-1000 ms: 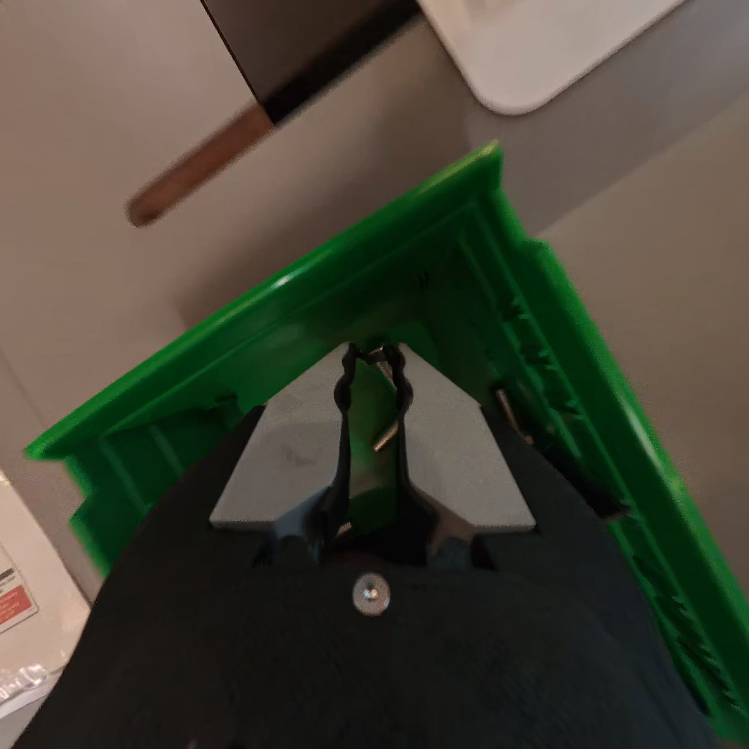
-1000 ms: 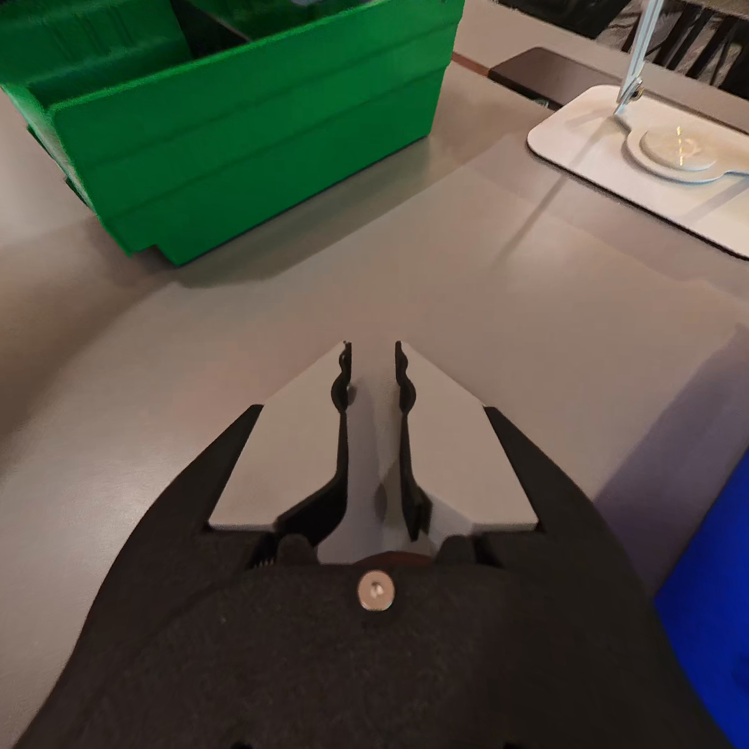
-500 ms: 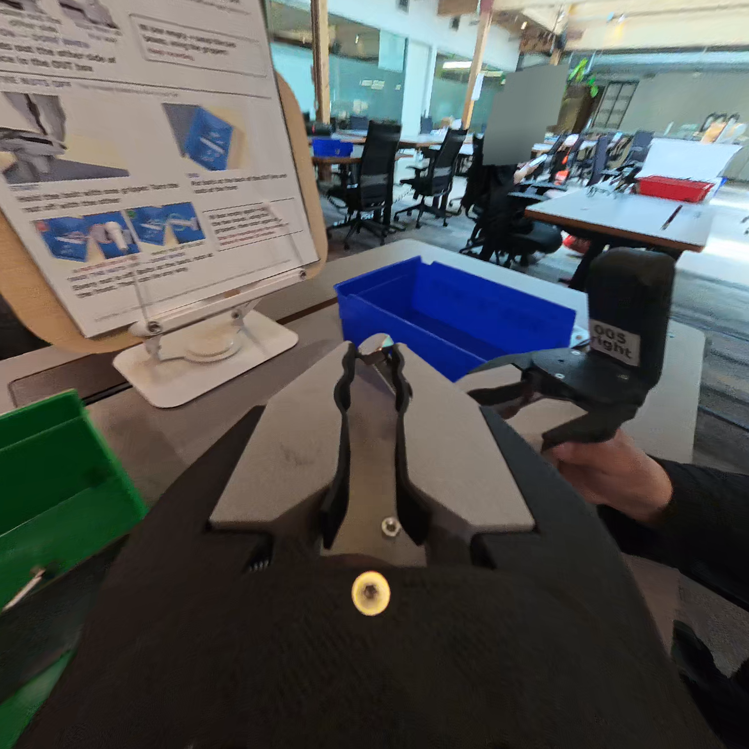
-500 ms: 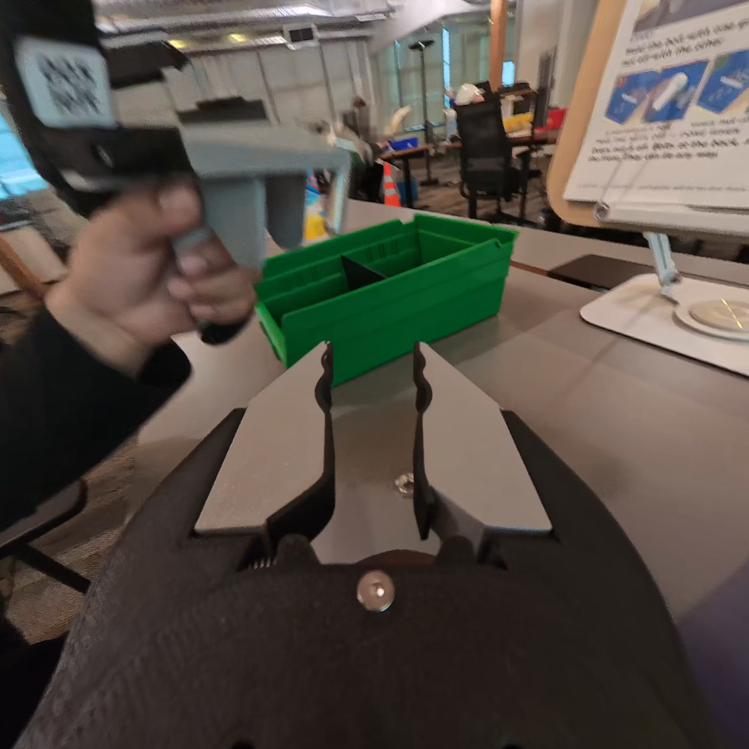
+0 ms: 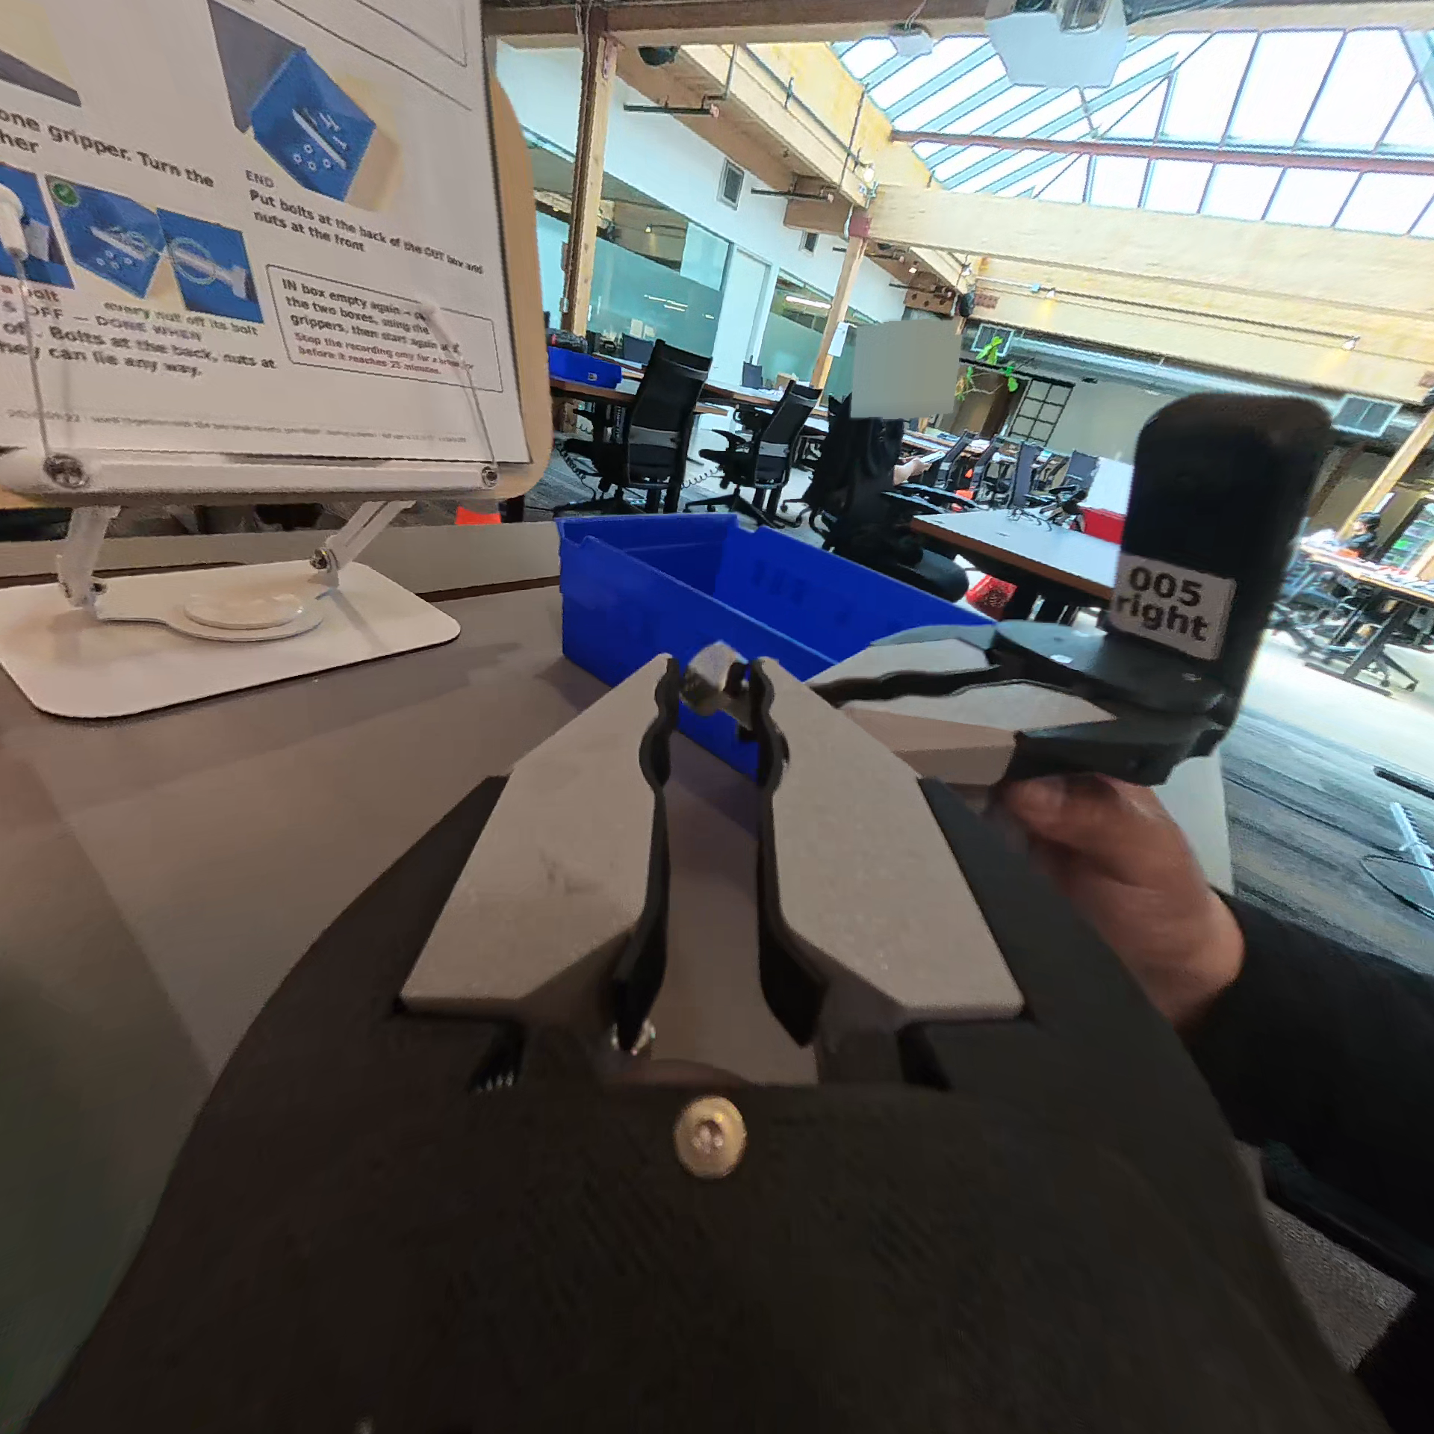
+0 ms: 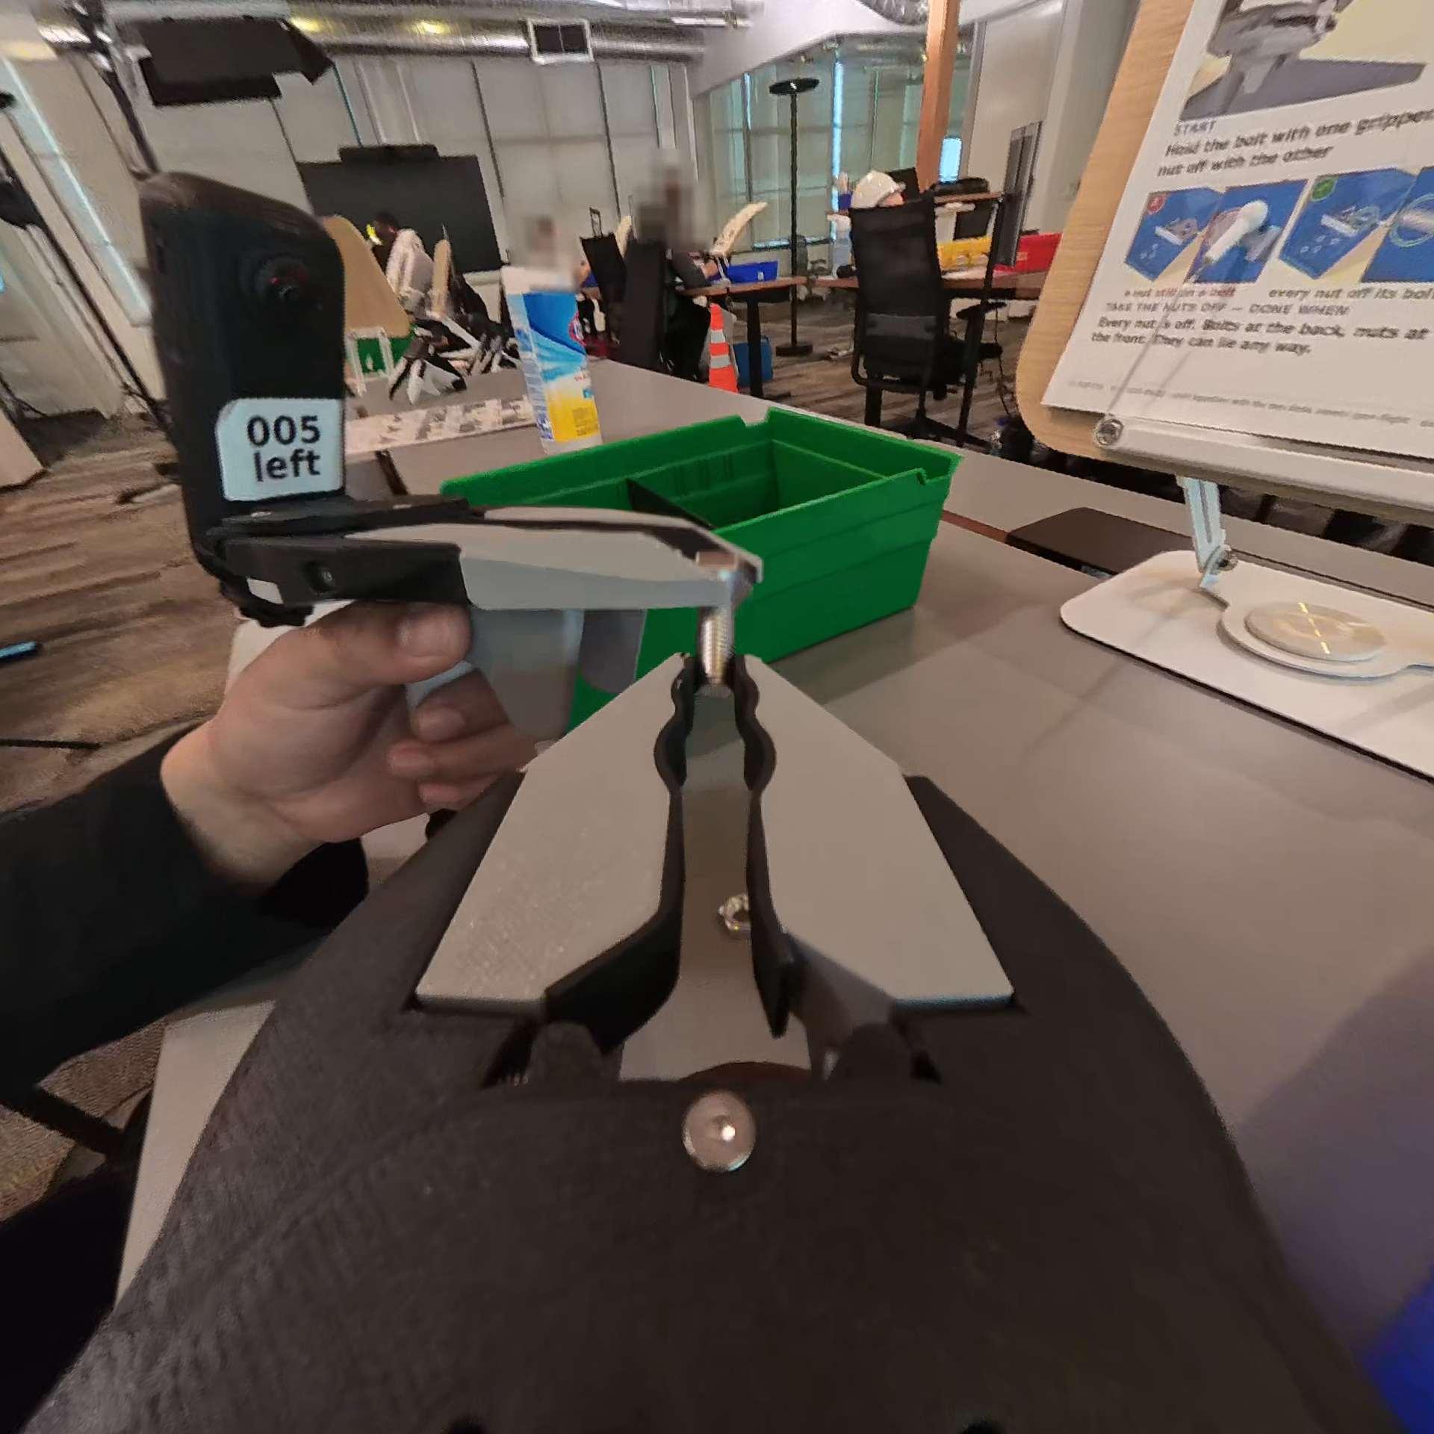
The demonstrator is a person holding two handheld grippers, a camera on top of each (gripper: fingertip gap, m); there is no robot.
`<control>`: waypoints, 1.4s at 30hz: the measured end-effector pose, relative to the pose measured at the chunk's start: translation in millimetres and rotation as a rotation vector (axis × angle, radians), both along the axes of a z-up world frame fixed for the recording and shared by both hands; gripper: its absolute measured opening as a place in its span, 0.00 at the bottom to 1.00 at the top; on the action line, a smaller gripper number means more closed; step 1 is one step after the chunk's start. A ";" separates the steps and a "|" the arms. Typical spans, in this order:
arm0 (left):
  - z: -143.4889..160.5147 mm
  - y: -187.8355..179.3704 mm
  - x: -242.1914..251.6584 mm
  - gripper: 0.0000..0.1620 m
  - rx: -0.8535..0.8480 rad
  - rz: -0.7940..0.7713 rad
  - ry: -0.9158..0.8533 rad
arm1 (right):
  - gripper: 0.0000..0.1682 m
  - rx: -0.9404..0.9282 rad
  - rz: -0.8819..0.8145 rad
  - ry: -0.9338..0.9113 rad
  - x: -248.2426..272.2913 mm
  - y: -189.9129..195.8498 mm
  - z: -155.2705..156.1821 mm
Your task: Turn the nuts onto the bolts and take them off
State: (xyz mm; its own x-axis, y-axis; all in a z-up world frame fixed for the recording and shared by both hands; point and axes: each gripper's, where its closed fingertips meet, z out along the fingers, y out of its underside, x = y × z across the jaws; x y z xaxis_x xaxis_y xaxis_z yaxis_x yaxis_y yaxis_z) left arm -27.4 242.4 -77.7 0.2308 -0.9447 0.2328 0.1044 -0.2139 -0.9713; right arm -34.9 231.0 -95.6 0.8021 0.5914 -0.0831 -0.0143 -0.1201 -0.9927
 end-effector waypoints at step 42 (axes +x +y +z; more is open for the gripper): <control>-95.1 -8.0 8.3 0.14 0.576 0.068 0.564 | 0.03 -0.258 -0.003 -0.003 10.8 11.9 -43.2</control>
State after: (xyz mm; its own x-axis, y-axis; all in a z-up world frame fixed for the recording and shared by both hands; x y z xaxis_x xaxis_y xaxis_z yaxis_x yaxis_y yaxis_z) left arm -19.1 234.5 -172.7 0.2298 -0.8604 -0.4549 -0.4392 0.3255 -0.8374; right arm -24.1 242.8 -138.8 0.8043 0.5483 -0.2290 -0.0125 -0.3697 -0.9291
